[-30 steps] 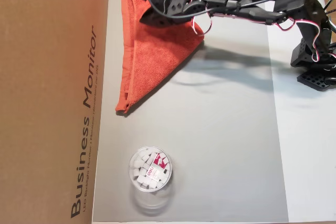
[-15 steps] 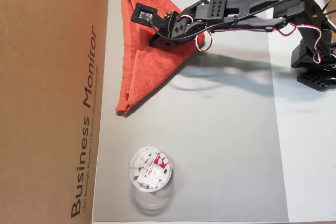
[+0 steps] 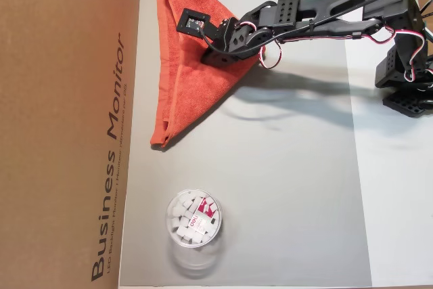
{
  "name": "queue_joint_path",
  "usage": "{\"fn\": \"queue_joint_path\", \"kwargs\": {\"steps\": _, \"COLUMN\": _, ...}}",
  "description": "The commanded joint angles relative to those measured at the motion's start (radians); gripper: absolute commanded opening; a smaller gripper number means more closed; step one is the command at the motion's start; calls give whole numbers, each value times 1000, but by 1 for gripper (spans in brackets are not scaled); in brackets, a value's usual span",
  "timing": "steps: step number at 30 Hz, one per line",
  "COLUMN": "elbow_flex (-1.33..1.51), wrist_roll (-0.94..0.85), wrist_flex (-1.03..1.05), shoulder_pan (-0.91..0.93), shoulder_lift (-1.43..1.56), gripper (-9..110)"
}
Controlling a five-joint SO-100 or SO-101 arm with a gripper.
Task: Fold the blanket.
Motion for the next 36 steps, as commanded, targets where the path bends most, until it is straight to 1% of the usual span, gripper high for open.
{"fn": "queue_joint_path", "kwargs": {"steps": 1, "elbow_flex": 66, "wrist_roll": 49, "wrist_flex": -49, "shoulder_pan": -23, "shoulder_lift": -6, "gripper": 0}}
{"fn": "queue_joint_path", "kwargs": {"steps": 7, "elbow_flex": 173, "wrist_roll": 129, "wrist_flex": -124, "shoulder_pan": -23, "shoulder_lift": 21, "gripper": 0}}
{"fn": "queue_joint_path", "kwargs": {"steps": 14, "elbow_flex": 318, "wrist_roll": 224, "wrist_flex": -124, "shoulder_pan": -35, "shoulder_lift": 120, "gripper": 0}}
{"fn": "queue_joint_path", "kwargs": {"steps": 29, "elbow_flex": 594, "wrist_roll": 235, "wrist_flex": -126, "shoulder_pan": -46, "shoulder_lift": 318, "gripper": 0}}
{"fn": "queue_joint_path", "kwargs": {"steps": 36, "elbow_flex": 735, "wrist_roll": 310, "wrist_flex": -126, "shoulder_pan": -66, "shoulder_lift": 422, "gripper": 0}}
